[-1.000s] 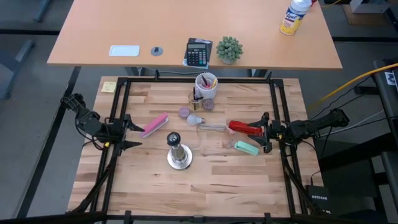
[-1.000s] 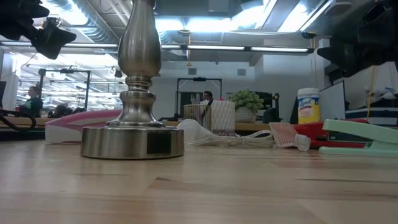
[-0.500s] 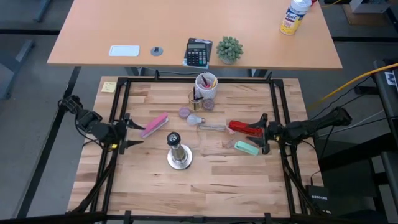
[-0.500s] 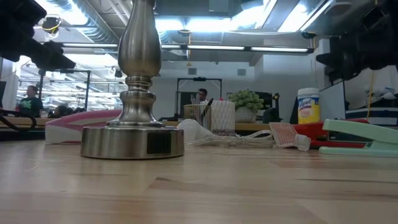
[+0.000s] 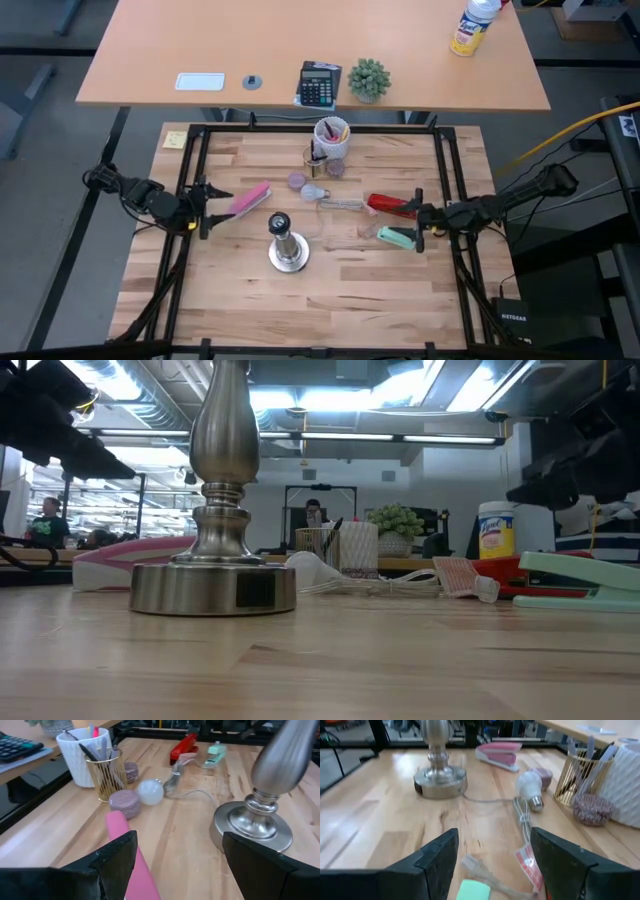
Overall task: Screw lightbulb
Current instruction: Return to Home Position
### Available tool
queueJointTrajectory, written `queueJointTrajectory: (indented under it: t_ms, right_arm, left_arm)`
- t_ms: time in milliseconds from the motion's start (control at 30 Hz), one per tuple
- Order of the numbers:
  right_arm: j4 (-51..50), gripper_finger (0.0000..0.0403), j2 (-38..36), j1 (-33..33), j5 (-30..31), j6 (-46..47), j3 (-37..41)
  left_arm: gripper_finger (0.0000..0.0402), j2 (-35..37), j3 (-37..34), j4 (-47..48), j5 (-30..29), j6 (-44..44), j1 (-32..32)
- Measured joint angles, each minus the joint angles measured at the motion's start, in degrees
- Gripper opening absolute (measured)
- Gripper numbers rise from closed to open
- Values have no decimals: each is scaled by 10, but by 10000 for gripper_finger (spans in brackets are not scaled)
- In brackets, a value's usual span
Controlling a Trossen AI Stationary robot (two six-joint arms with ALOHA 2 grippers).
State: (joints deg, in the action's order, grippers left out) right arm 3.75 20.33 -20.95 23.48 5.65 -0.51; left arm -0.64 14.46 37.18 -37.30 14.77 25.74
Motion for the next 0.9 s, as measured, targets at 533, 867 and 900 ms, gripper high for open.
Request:
queueJointTrajectory:
  t_ms: [533, 867, 900]
  right_arm:
    - [0, 253, 48, 0, -1, 0, 0]
    - [0, 253, 31, 0, -1, 0, 0]
    - [0, 253, 24, 0, -1, 0, 0]
  left_arm:
    - [285, 0, 0, 32, 0, 33, -19]
    - [285, 0, 0, 30, 0, 32, -19]
    - [285, 0, 0, 30, 0, 32, -19]
